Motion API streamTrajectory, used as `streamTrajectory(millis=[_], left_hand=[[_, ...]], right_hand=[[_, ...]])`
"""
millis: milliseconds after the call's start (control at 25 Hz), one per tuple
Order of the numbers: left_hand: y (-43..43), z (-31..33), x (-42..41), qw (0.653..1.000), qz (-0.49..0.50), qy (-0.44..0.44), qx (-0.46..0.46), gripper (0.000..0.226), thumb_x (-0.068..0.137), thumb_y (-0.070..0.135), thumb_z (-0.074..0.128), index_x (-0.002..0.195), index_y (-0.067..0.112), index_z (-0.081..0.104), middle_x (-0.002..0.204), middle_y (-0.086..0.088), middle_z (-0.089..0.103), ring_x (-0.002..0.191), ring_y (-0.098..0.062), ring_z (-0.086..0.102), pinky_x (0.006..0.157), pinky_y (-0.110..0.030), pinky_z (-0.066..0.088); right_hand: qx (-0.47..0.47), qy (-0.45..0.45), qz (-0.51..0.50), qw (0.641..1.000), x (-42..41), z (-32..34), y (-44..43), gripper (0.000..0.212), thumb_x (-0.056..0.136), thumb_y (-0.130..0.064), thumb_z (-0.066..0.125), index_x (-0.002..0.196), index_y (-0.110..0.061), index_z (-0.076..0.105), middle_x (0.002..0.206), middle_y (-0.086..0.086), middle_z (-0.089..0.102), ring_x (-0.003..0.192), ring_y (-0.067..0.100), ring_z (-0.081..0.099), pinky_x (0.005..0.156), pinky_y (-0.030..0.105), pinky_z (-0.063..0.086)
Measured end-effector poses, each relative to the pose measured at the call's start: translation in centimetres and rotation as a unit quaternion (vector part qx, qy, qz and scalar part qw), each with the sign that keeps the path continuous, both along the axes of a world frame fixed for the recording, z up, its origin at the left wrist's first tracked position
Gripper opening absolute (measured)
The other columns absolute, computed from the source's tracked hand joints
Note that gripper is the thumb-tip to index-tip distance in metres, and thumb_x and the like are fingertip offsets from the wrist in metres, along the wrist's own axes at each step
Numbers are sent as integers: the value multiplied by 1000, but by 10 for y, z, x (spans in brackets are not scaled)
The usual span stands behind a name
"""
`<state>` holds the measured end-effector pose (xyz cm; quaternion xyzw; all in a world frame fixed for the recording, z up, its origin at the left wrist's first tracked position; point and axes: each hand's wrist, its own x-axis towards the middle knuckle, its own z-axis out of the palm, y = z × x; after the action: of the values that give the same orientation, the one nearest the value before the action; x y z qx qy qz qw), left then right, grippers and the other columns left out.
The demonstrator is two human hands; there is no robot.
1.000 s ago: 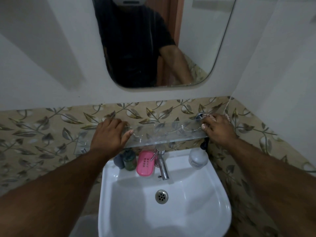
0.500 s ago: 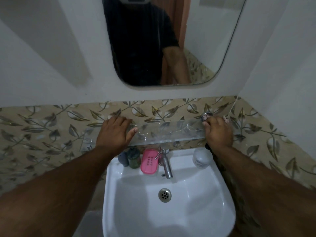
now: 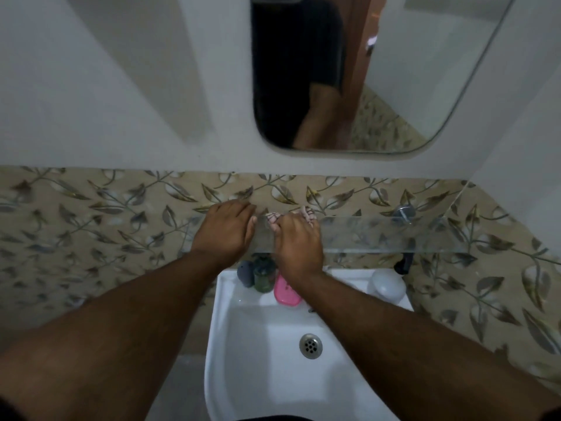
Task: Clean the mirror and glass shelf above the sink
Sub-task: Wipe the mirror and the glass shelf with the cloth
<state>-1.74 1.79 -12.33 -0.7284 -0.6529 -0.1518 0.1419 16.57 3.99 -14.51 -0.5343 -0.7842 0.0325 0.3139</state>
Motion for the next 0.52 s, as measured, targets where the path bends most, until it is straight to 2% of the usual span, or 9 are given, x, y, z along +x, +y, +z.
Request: streamTrajectory(millis=[160,280,400,520], left_hand=[[-1,12,-11,999,19,-26,-33,52,104,34,35,132,5,68,124,-17,72,110,-37,67,100,-47,50],[-12,14,-32,998,32,-40,-24,49,103,32,36,126,6,71,116,-15,75,105,-37,70,95,-47,52],[-29,3,-53,994,90,-59,-25,56,104,33,34,134,0,68,129,-19,72,119,-36,68,102,-46,52],[-38,-5,-64,986,135,-98,-19,60,106,35,28,139,2,65,136,-18,70,127,-35,64,108,-49,49]], right_hand=[[6,-25,39,999,-57,2,-8,40,99,-28,38,110,-13,74,111,9,79,114,31,73,117,61,50],[35,-26,50,998,-80,2,-10,48,94,-28,35,111,-12,77,112,9,80,114,31,75,117,62,50],[3,-61,72,996,-100,2,-15,60,100,-36,24,124,-13,74,131,8,76,134,29,66,129,62,35],[1,-71,101,992,-113,3,-18,59,105,-39,24,125,-15,74,132,6,76,136,27,65,129,60,36]])
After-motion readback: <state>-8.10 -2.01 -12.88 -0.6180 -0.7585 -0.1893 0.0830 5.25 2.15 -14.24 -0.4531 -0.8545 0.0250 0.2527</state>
